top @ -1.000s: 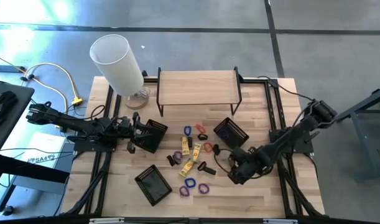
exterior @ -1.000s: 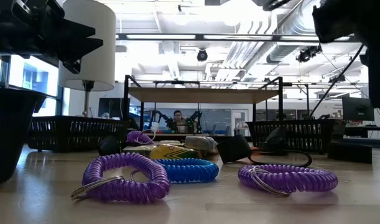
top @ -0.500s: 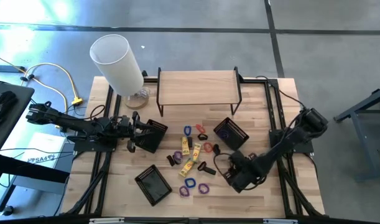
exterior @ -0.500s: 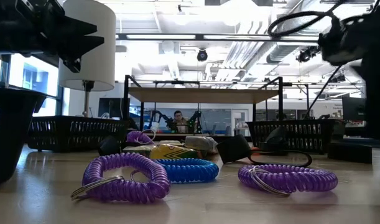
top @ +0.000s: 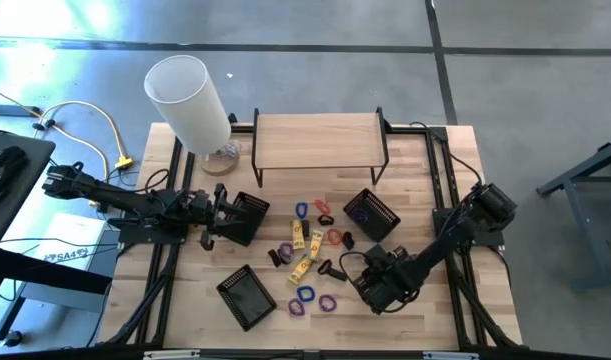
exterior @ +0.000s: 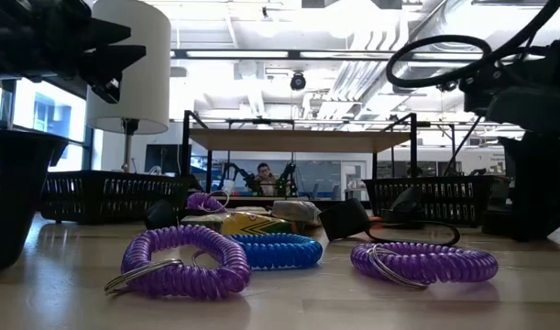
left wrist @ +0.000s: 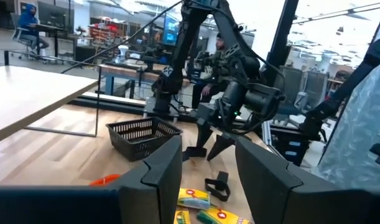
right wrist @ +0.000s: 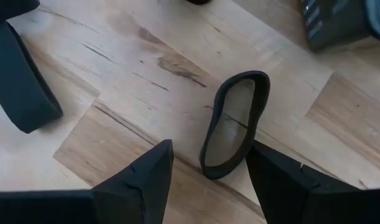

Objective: Pick & Place Office Desk Supplies
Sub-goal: Put the black rubber band into the top left black bin

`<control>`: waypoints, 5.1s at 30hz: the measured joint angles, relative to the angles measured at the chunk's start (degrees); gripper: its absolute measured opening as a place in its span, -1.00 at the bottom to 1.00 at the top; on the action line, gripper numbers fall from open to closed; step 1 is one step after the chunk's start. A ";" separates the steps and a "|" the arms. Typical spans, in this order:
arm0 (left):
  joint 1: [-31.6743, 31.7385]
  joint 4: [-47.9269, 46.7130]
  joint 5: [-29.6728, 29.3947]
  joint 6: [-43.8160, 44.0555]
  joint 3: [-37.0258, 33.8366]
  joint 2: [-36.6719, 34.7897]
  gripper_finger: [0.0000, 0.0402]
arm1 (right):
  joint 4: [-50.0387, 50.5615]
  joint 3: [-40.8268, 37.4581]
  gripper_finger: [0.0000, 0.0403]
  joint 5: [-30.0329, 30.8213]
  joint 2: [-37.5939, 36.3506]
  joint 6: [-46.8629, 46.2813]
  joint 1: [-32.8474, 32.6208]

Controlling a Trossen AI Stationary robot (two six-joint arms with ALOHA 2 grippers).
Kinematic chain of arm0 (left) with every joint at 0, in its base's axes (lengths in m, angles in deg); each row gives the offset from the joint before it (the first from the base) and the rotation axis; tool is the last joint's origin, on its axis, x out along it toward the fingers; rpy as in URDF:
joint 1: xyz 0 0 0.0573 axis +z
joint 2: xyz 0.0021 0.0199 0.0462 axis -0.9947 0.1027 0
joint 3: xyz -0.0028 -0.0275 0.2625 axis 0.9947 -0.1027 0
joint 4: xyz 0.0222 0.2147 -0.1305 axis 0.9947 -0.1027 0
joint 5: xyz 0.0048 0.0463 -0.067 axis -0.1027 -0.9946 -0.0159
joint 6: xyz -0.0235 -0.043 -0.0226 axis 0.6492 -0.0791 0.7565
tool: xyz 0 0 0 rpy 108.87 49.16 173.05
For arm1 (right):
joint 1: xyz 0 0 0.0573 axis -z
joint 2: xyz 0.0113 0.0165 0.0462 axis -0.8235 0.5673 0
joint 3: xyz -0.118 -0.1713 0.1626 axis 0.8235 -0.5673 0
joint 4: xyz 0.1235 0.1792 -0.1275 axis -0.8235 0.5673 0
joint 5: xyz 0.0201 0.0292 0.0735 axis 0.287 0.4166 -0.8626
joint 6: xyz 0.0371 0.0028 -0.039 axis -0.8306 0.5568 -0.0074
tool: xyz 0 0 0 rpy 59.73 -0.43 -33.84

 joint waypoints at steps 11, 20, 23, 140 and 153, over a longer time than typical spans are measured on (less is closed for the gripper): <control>0.00 -0.41 -0.04 0.03 0.00 0.01 -0.28 | 2.39 -0.19 -0.41 4.53 -0.11 3.37 0.11; 0.04 -2.06 0.16 0.08 0.00 0.03 -0.28 | 3.34 -0.28 -0.97 4.42 -0.04 7.54 0.96; 0.38 -2.05 -0.19 0.09 0.00 0.02 -0.28 | 3.20 0.96 -0.98 2.59 -0.02 8.51 0.83; -6.62 42.46 -2.02 -15.03 14.43 57.86 -0.98 | -58.48 9.70 -0.74 -9.35 0.31 91.30 21.52; -6.62 0.05 -6.22 -8.75 22.01 42.69 -0.99 | -48.69 9.70 0.06 -8.03 0.00 79.13 18.68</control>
